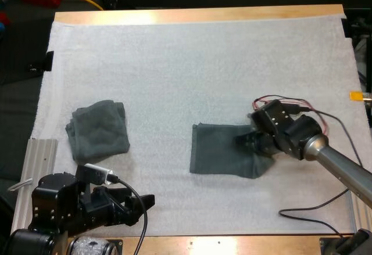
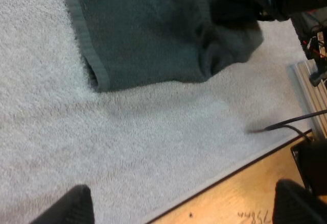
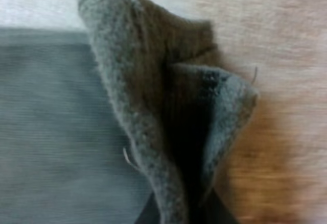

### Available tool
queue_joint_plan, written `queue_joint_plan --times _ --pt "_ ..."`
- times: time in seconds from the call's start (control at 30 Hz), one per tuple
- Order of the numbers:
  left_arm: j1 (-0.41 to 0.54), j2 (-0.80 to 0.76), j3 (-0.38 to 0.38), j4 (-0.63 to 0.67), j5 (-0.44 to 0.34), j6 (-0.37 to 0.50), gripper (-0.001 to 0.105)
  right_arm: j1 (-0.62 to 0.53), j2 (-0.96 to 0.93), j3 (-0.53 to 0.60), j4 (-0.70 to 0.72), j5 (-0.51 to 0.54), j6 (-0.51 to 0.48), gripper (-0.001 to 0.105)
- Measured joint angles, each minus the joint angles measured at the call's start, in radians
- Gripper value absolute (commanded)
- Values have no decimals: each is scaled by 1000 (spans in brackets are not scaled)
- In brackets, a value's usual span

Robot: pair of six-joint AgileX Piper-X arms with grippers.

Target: Pick towel from pile, fold and stack

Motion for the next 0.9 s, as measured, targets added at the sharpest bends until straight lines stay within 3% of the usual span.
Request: queue_joint_plan --times 0.2,0.43,0.7,0.9 --pt "0 0 0 0 0 0 68 8 7 2 -119 -123 126 1" --pt "0 0 0 4 0 0 68 9 65 1 -215 -263 206 1" --pt "0 0 0 4 0 0 68 62 121 1 -247 -270 213 1" --pt "0 0 0 15 0 0 68 82 163 1 -328 -250 272 1"
